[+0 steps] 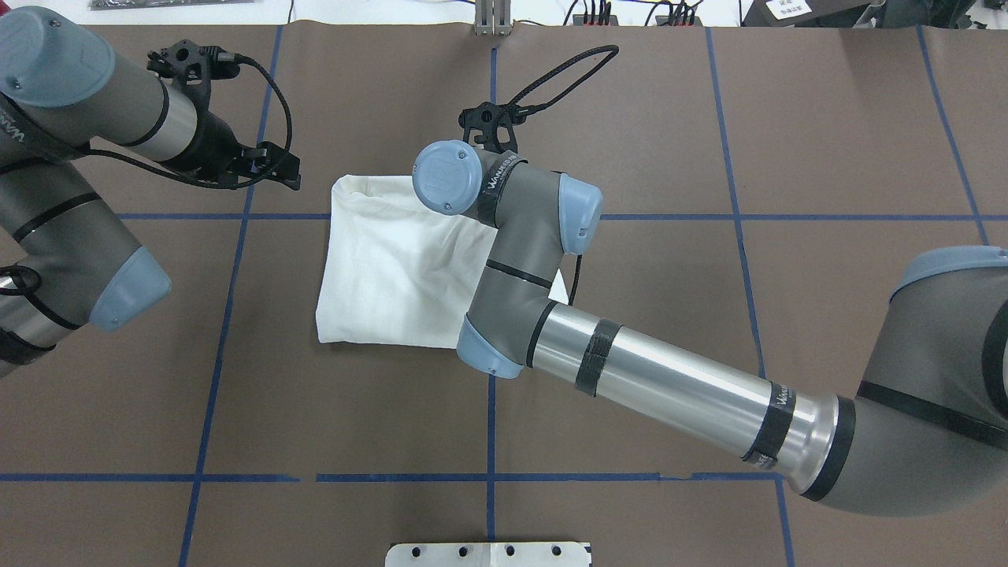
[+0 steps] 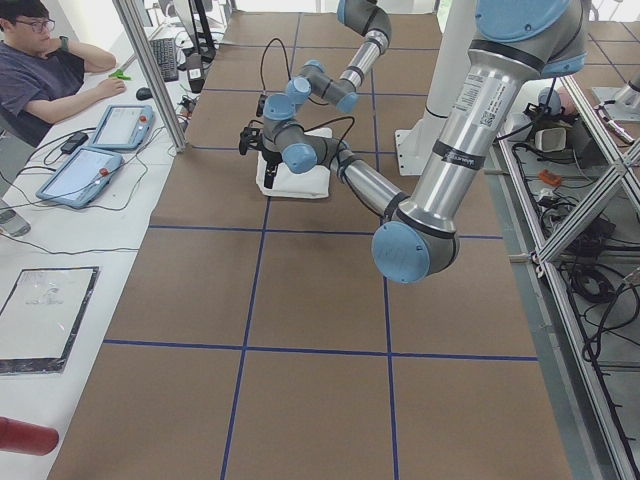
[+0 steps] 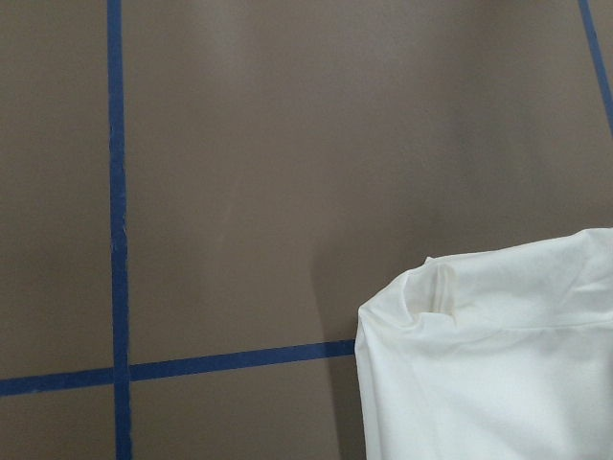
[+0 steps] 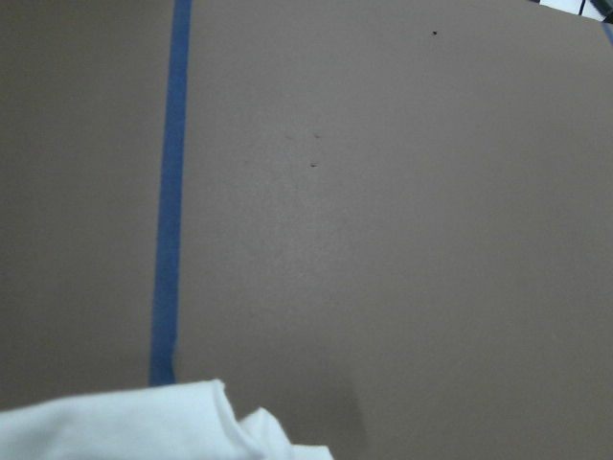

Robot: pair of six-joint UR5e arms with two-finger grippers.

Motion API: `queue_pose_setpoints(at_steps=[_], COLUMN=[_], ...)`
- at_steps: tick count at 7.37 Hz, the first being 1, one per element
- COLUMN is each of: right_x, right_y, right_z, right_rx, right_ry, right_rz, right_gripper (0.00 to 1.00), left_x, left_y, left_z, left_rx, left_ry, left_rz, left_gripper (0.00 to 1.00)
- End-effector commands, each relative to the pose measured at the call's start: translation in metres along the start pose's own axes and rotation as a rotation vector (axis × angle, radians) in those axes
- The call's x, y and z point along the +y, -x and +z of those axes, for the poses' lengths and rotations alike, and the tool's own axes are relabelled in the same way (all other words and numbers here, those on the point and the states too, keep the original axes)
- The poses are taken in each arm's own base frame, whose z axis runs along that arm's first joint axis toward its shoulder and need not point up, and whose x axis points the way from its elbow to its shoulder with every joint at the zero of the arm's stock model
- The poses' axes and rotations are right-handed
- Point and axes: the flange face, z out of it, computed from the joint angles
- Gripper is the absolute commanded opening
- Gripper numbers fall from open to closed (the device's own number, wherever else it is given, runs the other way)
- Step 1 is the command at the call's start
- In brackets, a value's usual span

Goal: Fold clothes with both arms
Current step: 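Press and smooth the folded bundle with the right gripper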

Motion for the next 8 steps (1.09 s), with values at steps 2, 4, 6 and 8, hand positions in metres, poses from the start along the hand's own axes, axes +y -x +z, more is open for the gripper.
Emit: queue_pose_setpoints(at_steps=[2,4,6,8], right_x=[-0.013,-0.033,-0.039,-0.004], right_y=[-0.032,-0.038,-0.037,-0.055], right_z=[0.038,0.03,-0.002,-0.031], right_rx=[0.096,0.081,-0.04,-0.17], right_ry=[-0.039,-0.044,0.051,0.109], right_rz=[-0.098,-0.107,-0.081,-0.028], right_gripper=[1.0,1.0,1.0,1.0], left_x=[0.001,0.001,0.002,0.002], left_y=[-0.005,-0.006,-0.006,-0.006], left_z=[-0.007,-0.007,-0.007,-0.007], left_rx=[0.011,0.012,0.013,0.012], left_ry=[-0.008,-0.008,-0.005,-0.007], left_rz=[-0.012,-0.015,-0.016,-0.016], left_gripper=[1.0,1.0,1.0,1.0])
